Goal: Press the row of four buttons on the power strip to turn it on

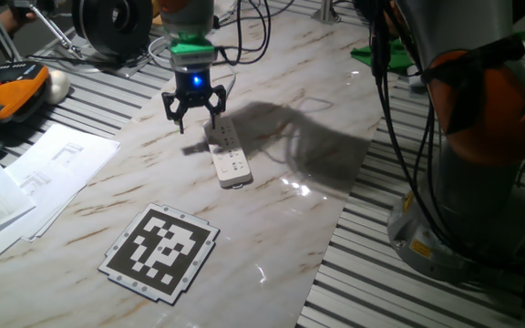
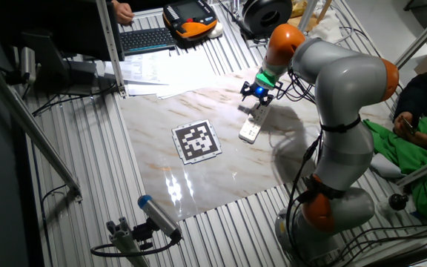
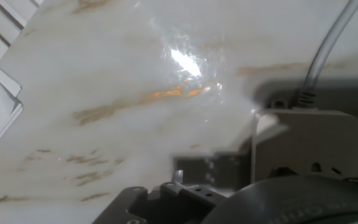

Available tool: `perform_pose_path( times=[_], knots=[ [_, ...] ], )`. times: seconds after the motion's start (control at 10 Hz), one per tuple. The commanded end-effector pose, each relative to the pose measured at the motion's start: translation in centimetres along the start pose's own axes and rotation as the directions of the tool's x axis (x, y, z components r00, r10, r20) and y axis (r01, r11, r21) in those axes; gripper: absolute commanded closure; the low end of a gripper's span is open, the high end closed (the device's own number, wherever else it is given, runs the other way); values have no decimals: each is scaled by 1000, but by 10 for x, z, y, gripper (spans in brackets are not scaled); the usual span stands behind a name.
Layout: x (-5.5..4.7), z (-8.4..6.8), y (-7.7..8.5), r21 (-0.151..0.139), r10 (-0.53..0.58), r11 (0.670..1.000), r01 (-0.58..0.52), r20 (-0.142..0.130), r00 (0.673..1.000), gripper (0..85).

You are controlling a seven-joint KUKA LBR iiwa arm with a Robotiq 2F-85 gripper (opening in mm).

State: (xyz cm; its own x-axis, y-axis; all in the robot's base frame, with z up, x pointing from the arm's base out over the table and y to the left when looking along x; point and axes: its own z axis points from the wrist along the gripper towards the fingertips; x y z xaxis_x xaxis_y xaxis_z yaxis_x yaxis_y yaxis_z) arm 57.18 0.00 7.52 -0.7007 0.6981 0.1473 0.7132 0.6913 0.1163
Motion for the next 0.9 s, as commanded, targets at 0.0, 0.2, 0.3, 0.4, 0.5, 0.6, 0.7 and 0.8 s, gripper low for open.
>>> perform_pose_path(
  times=[0.0, 0.2, 0.3, 0.4, 0.5, 0.6, 0.7, 0.8],
  knots=[
    [4, 0, 1, 0, 9, 1000, -9, 3, 1000, 170],
    [14, 5, 1, -7, 19, 1000, -19, 7, 1000, 170],
    [20, 11, 0, -10, 21, 1000, -21, 19, 1000, 170],
    [26, 18, -2, -10, 20, 1000, -19, 40, 999, 170],
    [28, 23, -2, -12, 20, 1000, -19, 46, 999, 170],
    [28, 26, -2, -13, 20, 1000, -19, 47, 999, 170],
    [27, 28, -2, -17, 20, 1000, -19, 48, 999, 170],
    [26, 30, -2, -18, 20, 1000, -19, 49, 999, 170]
  ],
)
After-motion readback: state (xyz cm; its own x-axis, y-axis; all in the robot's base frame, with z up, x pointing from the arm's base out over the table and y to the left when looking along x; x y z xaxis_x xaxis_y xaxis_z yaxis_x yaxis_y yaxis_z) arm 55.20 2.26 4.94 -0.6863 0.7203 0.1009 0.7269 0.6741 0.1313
